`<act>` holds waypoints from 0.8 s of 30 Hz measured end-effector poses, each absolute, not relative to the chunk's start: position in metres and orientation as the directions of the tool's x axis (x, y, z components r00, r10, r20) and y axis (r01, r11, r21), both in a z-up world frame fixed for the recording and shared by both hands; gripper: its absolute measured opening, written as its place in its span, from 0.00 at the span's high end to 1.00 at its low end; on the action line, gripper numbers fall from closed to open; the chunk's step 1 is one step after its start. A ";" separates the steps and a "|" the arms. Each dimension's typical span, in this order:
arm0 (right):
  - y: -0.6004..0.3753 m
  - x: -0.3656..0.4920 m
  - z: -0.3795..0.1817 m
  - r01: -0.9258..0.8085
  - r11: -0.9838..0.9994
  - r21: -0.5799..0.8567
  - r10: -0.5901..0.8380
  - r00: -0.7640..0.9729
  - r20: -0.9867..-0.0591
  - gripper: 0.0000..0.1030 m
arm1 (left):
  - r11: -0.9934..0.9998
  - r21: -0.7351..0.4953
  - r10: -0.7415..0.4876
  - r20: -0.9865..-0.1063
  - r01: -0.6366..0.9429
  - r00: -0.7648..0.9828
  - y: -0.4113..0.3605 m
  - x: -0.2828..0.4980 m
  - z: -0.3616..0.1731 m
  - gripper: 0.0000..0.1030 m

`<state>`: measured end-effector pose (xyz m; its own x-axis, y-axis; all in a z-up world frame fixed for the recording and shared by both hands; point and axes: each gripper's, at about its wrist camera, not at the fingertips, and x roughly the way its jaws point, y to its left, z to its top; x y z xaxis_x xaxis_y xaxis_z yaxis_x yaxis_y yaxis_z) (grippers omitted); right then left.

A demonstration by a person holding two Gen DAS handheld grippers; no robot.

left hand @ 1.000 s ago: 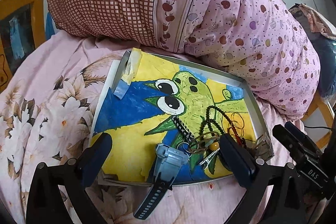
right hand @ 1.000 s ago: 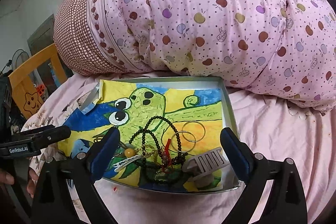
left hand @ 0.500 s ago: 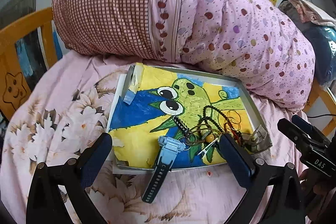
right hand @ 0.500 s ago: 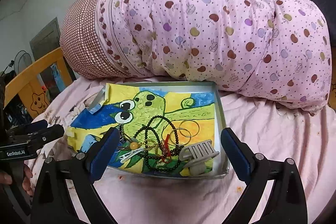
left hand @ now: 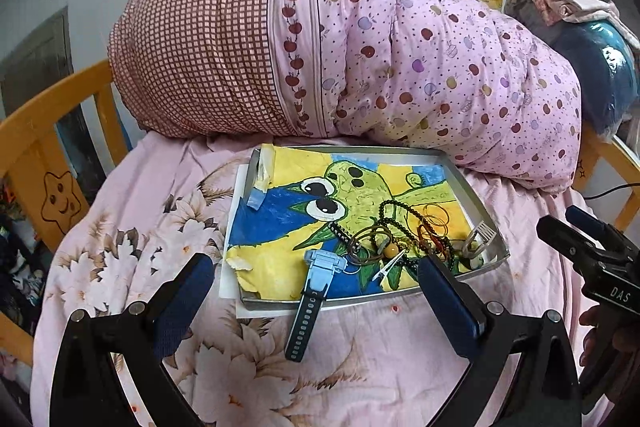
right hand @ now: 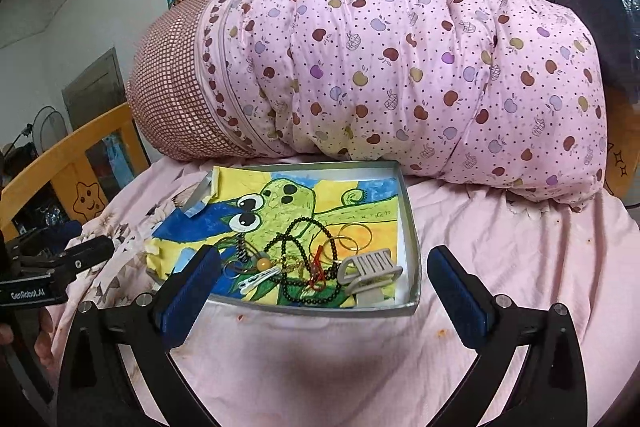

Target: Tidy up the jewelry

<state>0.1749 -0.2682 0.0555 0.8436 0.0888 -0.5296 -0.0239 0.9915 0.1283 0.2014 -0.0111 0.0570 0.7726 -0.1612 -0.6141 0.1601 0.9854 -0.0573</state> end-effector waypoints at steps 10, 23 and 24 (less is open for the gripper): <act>-0.270 0.133 0.053 -0.032 0.991 0.129 0.094 0.858 -0.504 0.02 | 0.988 -0.040 -0.144 -0.570 0.147 0.809 -0.009 0.164 0.061 0.00; -0.264 0.086 0.043 -0.027 0.989 0.142 0.099 0.841 -0.531 0.02 | 0.992 -0.013 -0.112 -0.548 0.126 0.829 -0.008 0.118 0.050 0.00; -0.264 0.083 0.042 -0.023 0.989 0.146 0.098 0.842 -0.531 0.02 | 0.993 -0.017 -0.108 -0.548 0.118 0.830 -0.007 0.115 0.049 0.00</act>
<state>0.0828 -0.2638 0.0416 0.8416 0.0979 -0.5312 -0.0231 0.9891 0.1457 0.1153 -0.0071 0.0489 0.8296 -0.1079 -0.5478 0.1181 0.9929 -0.0167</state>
